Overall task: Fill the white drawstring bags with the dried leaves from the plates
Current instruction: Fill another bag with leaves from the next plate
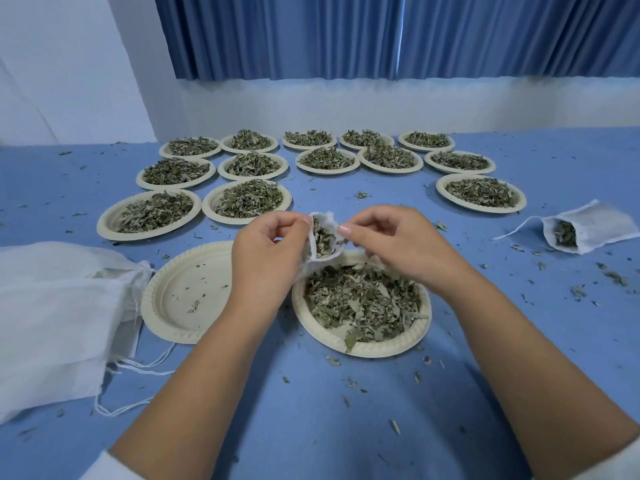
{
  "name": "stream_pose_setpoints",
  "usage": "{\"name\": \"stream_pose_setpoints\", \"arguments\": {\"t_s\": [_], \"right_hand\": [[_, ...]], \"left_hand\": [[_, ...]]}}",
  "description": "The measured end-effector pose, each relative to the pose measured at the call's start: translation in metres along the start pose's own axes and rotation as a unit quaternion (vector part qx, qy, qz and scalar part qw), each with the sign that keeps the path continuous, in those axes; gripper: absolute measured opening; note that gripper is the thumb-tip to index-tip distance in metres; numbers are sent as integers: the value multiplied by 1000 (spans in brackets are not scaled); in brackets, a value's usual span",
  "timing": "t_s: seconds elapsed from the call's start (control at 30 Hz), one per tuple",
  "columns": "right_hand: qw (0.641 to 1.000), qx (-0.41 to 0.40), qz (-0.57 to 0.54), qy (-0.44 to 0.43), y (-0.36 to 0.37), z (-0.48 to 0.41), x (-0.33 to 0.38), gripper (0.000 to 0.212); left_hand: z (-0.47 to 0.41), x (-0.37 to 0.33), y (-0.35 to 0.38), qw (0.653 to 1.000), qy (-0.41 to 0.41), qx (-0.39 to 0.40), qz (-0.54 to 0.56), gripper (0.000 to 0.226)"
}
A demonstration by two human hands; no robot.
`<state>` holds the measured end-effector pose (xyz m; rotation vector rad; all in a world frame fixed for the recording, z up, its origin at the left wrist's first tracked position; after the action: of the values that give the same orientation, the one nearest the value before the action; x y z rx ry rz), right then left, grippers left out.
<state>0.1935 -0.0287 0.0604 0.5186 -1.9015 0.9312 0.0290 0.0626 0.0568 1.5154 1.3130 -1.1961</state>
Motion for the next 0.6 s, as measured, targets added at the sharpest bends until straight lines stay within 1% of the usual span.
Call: {"name": "stream_pose_setpoints", "arguments": {"t_s": [0.03,0.1,0.17,0.2,0.27,0.3,0.4,0.6], "right_hand": [[999,-3,30,-19,-5,1,2,21],[986,11,157,-57,-7,4,2,24],[957,73,276,-60,2,10,-5,37],[945,113,304,-49,9,14,-9,46],[927,172,331,-39,21,21,-16,60],[920,184,342,-45,24,22,-17,62],[917,167,357,-60,25,20,-14,55],[940,132,306,-66,20,17,-8,40]], "left_hand": [[0,0,-1,1000,-4,-3,6,8],[0,1,-2,1000,-15,-9,15,8],[-1,3,-4,999,-24,-17,19,8],[-1,3,-5,999,-28,-20,20,9],[-2,3,-6,999,-33,-25,22,10],[-2,3,-6,999,-34,-26,22,9],[-1,3,-6,999,-34,-22,17,9],[-1,3,-5,999,-32,-15,8,10]]}}
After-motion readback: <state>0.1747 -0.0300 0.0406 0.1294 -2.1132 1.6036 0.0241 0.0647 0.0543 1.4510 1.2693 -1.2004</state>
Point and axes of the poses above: each hand's wrist, its own z-axis away from the middle knuckle, its own y-axis out of the palm, x = y × z, the point moved 9 cm from there along -z, towards the middle knuckle, and after that the axes turned 10 degrees about -x, right-handed, at the moved point
